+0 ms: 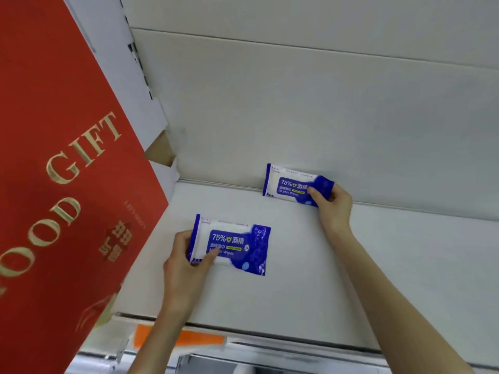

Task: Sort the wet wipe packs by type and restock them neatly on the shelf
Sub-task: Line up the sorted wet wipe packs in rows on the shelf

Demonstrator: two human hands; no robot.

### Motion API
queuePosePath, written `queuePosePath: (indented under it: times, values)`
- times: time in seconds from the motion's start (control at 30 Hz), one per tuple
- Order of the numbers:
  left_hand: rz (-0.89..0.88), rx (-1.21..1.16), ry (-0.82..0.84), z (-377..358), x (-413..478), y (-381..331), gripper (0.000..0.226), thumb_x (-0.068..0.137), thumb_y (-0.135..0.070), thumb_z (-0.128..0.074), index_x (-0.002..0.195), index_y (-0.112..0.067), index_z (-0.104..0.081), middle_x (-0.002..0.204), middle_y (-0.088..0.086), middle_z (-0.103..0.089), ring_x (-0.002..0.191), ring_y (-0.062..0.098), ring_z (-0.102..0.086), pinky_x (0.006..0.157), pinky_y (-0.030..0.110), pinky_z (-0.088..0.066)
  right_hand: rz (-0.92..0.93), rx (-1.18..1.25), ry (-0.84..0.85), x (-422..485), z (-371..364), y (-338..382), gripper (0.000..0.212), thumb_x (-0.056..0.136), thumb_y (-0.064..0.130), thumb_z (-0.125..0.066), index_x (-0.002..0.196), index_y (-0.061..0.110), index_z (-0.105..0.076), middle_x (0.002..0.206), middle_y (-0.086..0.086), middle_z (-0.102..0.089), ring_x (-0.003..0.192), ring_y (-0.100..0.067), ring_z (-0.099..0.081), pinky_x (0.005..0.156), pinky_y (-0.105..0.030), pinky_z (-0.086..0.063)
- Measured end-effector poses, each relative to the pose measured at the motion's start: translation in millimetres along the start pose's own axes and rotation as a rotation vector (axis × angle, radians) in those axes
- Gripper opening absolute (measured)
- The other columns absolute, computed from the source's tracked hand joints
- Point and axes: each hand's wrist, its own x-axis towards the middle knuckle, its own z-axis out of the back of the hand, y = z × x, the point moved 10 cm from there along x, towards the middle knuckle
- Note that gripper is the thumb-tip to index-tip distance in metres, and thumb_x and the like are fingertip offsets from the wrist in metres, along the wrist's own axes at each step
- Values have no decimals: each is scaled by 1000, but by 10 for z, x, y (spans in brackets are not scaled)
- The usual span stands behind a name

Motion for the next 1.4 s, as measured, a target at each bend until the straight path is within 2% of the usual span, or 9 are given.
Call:
queuePosePath:
  times: [0.2, 0.37, 0.5, 0.63, 0.77, 0.93, 1.17, 1.3, 1.4]
  values:
    - [-15, -25, 20, -16, 22, -3, 42, 76, -11, -77, 95, -36, -49, 94, -22, -61, 81, -12, -61, 64, 7, -49, 3, -56, 10, 138, -194, -55, 11, 79, 18, -74, 86, 17, -66, 81, 4, -70, 79, -17, -66, 78, -38, -53]
    - [-22, -38, 25, -16, 18, -7, 40, 76, -12, -77, 96, -35, -50, 92, -22, -64, 82, -9, -62, 64, 9, -49, -19, 12, 9, 163, -199, -52, 11, 79, 14, -76, 83, 18, -66, 81, 5, -70, 77, -14, -66, 79, -36, -54]
    - [-25, -30, 46, -41, 26, 5, 41, 77, -12, -76, 97, -36, -50, 88, -34, -63, 84, -10, -61, 63, 7, -48, -43, 137, -28, 146, -132, -59, 13, 78, 9, -75, 83, 18, -67, 87, 0, -72, 82, -16, -69, 78, -31, -56]
    - [-26, -41, 39, -57, 22, 3, 38, 77, -12, -76, 101, -29, -51, 97, -19, -63, 83, -12, -61, 62, 6, -49, -80, 190, -1, 160, -105, -89, 11, 80, 9, -74, 83, 16, -67, 88, -4, -73, 82, -19, -70, 74, -30, -57]
    - [-30, -23, 33, -71, 24, 3, 38, 77, -12, -76, 102, -28, -52, 96, -19, -62, 82, -13, -60, 63, 6, -48, -72, 103, 1, 145, -110, -151, 10, 80, 13, -75, 82, 15, -65, 88, -3, -73, 86, -22, -71, 78, -40, -58]
    - [-20, -22, 10, -77, 25, -7, 41, 77, -13, -75, 107, -23, -49, 95, -21, -59, 82, -18, -58, 65, 15, -47, -30, 126, -23, 123, -244, -50, 19, 79, 12, -75, 74, 9, -57, 83, -11, -70, 79, -21, -66, 76, -45, -54]
    - [9, -28, -1, -69, 25, 20, 41, 77, -14, -74, 107, -24, -49, 96, -22, -58, 82, -18, -58, 68, 21, -48, -39, 74, -49, 129, -369, -121, 25, 80, 16, -74, 77, 1, -55, 83, -15, -69, 74, -19, -61, 75, -48, -53]
    - [10, -55, -11, -68, 20, 30, 40, 78, -14, -73, 108, -23, -49, 98, -20, -58, 86, -14, -60, 67, 19, -48, -24, -37, -5, 145, -437, -95, 24, 80, 20, -74, 79, 4, -57, 82, -7, -69, 76, -21, -65, 71, -39, -53]
    - [14, -96, -18, -79, 19, 26, 34, 83, -14, -68, 109, -22, -49, 101, -18, -59, 89, -1, -63, 68, 17, -48, -8, -149, -27, 102, -372, -44, 20, 79, 24, -76, 81, 13, -59, 79, 5, -66, 71, -11, -59, 61, -12, -44]
